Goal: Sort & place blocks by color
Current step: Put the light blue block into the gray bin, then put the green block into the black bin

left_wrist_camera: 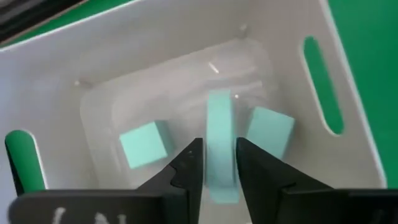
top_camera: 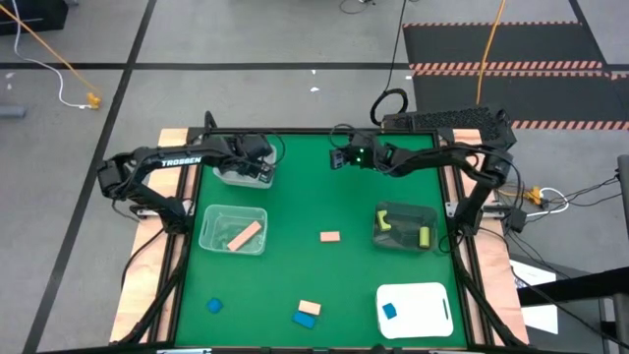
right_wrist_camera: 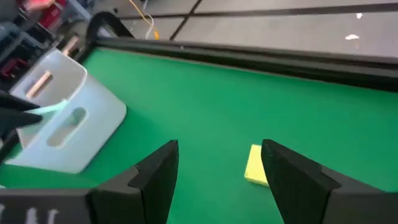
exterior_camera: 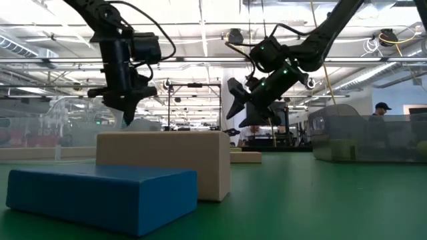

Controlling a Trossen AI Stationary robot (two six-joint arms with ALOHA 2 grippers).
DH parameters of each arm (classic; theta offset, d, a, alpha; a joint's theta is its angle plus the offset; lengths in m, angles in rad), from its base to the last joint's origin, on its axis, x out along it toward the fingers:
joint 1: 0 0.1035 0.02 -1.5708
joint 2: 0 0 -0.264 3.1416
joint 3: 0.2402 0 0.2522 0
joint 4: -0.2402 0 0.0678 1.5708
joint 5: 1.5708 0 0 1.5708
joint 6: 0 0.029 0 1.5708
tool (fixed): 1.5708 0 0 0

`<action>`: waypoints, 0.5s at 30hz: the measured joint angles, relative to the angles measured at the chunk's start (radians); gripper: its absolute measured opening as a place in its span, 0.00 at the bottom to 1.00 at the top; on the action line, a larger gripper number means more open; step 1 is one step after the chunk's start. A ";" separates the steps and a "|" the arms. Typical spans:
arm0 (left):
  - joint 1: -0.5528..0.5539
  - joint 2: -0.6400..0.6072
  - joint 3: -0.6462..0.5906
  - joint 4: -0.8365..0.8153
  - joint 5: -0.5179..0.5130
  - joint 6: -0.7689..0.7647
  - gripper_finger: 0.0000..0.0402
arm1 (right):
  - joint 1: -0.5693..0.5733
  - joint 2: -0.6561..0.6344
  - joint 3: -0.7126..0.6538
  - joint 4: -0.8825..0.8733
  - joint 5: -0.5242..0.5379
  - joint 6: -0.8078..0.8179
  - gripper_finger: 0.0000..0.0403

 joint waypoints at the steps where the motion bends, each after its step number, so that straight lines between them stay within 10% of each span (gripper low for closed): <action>1: 0.006 0.000 0.000 0.001 0.010 -0.005 0.26 | 0.000 0.007 0.010 -0.019 -0.001 -0.012 0.54; 15: 0.015 -0.120 0.001 0.097 0.196 -0.019 0.39 | -0.001 0.101 0.131 -0.178 -0.002 -0.103 0.73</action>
